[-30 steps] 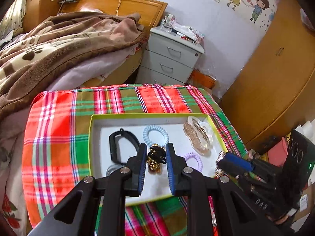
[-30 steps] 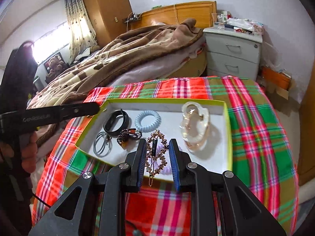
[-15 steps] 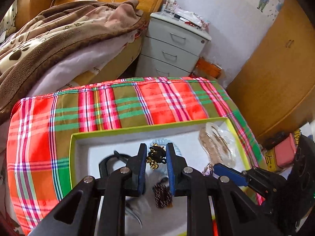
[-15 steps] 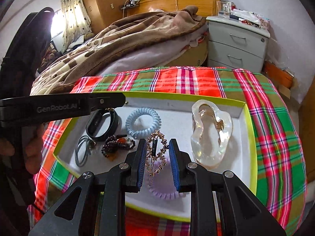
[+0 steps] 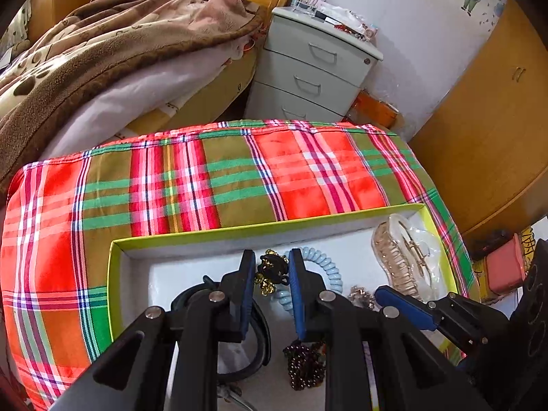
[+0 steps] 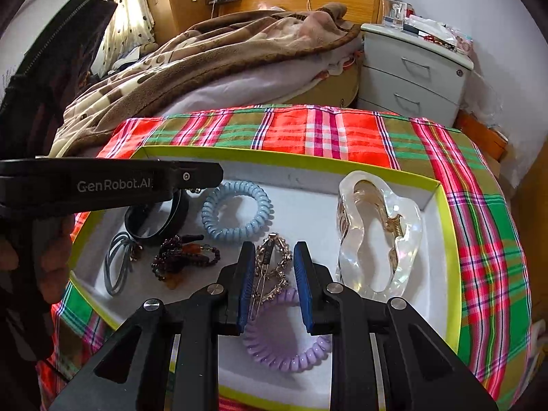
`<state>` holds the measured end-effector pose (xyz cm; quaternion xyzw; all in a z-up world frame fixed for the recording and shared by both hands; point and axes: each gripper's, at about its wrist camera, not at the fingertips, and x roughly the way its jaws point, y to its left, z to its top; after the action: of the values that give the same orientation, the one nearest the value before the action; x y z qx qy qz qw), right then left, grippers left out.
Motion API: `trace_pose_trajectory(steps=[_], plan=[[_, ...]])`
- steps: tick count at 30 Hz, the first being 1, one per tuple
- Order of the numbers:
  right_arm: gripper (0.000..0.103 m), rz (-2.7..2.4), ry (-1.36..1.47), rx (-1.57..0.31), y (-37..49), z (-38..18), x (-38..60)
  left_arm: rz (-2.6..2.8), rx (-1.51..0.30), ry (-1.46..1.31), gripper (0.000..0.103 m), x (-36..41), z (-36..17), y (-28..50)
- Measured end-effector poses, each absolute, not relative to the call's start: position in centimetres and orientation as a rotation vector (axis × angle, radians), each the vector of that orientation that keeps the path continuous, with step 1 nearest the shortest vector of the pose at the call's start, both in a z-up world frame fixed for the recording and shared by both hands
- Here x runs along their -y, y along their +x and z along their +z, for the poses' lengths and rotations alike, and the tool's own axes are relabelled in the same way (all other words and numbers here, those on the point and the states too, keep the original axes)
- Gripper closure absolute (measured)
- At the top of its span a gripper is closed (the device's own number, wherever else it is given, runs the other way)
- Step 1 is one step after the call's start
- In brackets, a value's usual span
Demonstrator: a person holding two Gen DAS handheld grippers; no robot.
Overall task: Organize jewelry
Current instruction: 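Open the right tool to release the clip in the tray while the left tool releases the charm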
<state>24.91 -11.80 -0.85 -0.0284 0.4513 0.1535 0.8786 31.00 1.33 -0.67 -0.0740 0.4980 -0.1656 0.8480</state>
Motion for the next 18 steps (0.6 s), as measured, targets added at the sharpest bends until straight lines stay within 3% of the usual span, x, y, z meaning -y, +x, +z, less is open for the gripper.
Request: trace_pose_trajectory(steps=[10,18], plan=[[0.079,0.326,-0.059,-0.946,24.94,-0.90,11.61,-0.350,-1.063,-0.161,0.081,-1.19,-0.94,31.41],[0.079,0.329,-0.051,-0.943,24.88,-0.54,11.66,-0.353,-1.061,-0.159,0.072,-1.01,-0.57,31.11]])
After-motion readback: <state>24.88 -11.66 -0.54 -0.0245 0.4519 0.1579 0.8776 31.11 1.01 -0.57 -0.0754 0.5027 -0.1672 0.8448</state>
